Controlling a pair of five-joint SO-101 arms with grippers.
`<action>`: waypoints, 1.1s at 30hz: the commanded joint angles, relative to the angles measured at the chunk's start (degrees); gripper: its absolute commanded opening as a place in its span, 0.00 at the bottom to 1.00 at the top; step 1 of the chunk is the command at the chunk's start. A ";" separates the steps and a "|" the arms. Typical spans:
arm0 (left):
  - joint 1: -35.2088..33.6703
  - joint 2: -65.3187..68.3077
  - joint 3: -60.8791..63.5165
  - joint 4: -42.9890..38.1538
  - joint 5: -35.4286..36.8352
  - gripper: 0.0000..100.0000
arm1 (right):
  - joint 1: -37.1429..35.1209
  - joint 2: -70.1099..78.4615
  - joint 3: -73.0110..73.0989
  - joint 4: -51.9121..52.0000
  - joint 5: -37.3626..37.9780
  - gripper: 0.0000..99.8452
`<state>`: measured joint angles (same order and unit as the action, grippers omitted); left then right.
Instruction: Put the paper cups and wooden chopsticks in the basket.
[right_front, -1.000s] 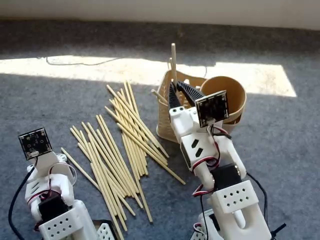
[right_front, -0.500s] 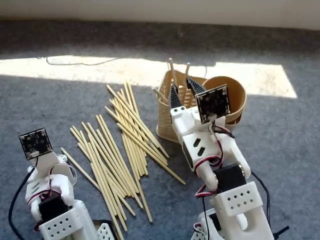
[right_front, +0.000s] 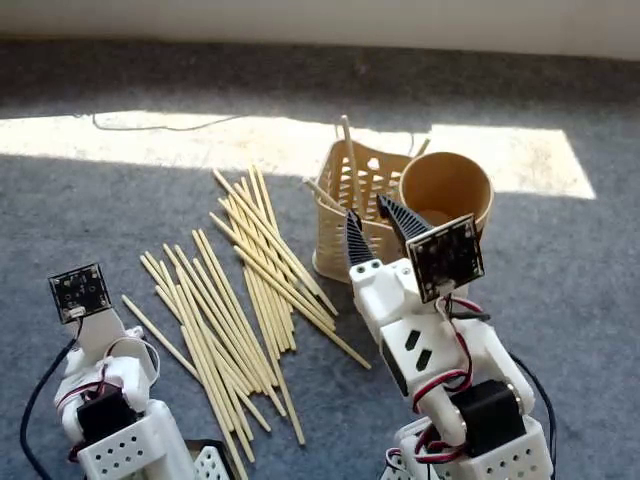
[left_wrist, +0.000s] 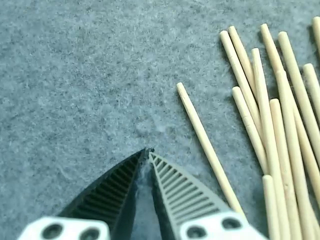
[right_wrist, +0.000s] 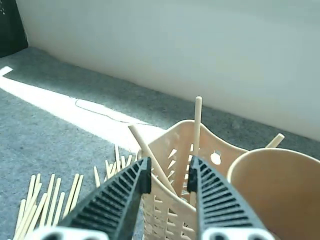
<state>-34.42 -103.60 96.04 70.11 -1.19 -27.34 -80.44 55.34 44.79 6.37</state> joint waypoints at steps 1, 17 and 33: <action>-0.57 -0.48 1.10 0.26 -0.26 0.01 | -0.66 -3.65 -2.51 3.03 -0.26 0.13; -0.57 -0.48 1.10 0.26 -0.26 0.01 | -8.48 -5.14 -1.89 10.42 -0.26 0.13; -0.57 -0.48 1.10 0.26 -0.26 0.01 | -16.92 16.31 -6.02 18.07 0.00 0.13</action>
<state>-34.42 -103.60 96.04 70.20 -1.19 -40.62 -67.25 52.44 61.49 6.37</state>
